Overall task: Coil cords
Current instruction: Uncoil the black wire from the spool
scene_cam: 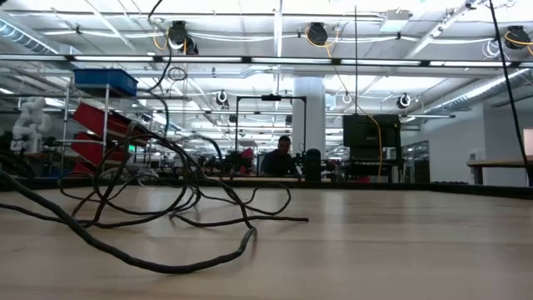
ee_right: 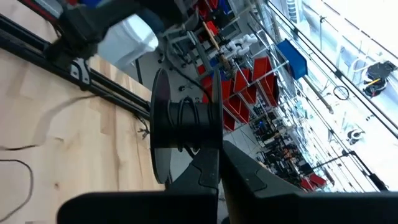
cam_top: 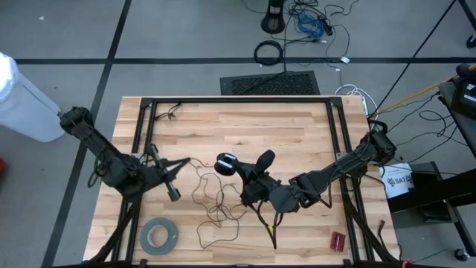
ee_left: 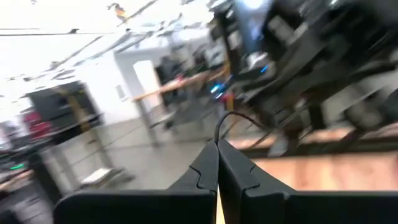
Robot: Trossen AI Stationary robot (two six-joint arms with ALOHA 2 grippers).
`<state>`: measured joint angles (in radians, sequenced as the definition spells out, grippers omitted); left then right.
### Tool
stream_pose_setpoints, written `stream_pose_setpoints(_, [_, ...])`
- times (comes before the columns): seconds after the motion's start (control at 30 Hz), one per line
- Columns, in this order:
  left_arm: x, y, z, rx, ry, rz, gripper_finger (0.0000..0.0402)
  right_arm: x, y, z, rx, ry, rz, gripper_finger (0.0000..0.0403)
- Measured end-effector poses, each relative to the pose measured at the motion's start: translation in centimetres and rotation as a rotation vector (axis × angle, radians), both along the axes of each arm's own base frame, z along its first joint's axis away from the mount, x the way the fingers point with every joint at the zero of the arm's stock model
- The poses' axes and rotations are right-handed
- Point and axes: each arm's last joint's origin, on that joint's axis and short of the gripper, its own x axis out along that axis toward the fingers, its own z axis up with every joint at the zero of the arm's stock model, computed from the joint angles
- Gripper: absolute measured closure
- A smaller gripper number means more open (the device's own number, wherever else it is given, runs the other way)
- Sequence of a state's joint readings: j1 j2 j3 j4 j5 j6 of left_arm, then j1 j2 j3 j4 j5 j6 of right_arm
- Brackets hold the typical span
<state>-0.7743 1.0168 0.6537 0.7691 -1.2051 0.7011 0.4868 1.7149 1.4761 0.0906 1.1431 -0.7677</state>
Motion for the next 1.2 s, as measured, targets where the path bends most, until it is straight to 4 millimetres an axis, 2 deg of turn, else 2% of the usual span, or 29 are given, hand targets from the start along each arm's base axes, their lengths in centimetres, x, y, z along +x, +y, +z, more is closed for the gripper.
stream_pose_setpoints(0.17, [-1.1,0.1,0.2,0.040,0.051,-0.002,0.0386,-0.3,0.7,0.0,0.002,-0.004,0.022,0.0403])
stream_pose_setpoints(0.47, [-2.2,-1.0,0.2,0.088,0.069,-0.071,0.0277,-0.6,1.6,0.2,0.045,-0.020,0.146,0.0403])
stream_pose_setpoints(0.57, [-2.1,-0.9,0.6,0.078,0.053,-0.083,0.0256,-0.7,1.4,0.8,0.073,-0.034,0.233,0.0403])
stream_pose_setpoints(0.87, [-0.2,-1.7,0.4,0.205,-0.027,-0.362,0.0248,-0.1,-1.3,1.8,0.158,-0.058,0.357,0.0403])
stream_pose_setpoints(1.03, [1.1,-1.9,-0.6,0.237,0.012,-0.345,0.0249,0.3,-2.6,1.5,0.175,-0.032,0.316,0.0403])
stream_pose_setpoints(1.2, [2.0,-2.2,-1.8,0.247,0.082,-0.256,0.0249,0.3,-2.9,1.7,0.188,-0.063,0.282,0.0403])
